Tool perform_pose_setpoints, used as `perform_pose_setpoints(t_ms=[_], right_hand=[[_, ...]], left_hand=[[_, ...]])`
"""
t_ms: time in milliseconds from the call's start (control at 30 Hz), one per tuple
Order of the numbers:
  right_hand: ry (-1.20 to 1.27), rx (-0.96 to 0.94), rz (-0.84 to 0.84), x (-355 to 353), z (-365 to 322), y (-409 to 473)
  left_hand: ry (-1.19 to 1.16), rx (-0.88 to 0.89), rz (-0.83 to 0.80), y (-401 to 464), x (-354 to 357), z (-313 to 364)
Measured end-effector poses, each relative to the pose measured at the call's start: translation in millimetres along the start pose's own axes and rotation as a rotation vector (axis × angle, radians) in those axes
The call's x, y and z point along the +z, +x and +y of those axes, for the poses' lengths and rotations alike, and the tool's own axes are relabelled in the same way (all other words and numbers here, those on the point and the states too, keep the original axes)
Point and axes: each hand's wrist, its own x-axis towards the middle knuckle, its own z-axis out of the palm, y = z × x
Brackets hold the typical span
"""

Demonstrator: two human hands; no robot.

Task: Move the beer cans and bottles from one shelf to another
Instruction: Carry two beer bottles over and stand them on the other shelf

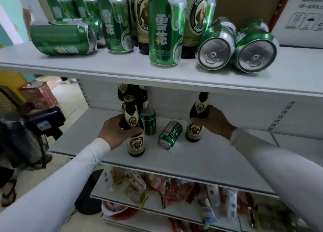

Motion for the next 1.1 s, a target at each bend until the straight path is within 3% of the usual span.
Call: perform_pose_setpoints(t_ms=[167, 467, 800, 900, 1100], right_hand=[[-0.011, 0.076, 0.038, -10, -8, -57], [-0.133, 0.234, 0.223, -42, -7, -195], [-0.139, 0.395, 0.523, -173, 54, -371], [-0.147, 0.435, 0.573, -220, 87, -426], [-0.193, 0.501, 0.666, -307, 149, -527]], left_hand=[[-0.001, 0.082, -0.109, -8, -1, 11], [-0.108, 0.359, -0.484, -40, 58, 82], [-0.125, 0.638, -0.786, -137, 195, 223], [-0.140, 0.748, -0.808, -179, 246, 277], [-0.223, 0.794, -0.872, -263, 336, 377]])
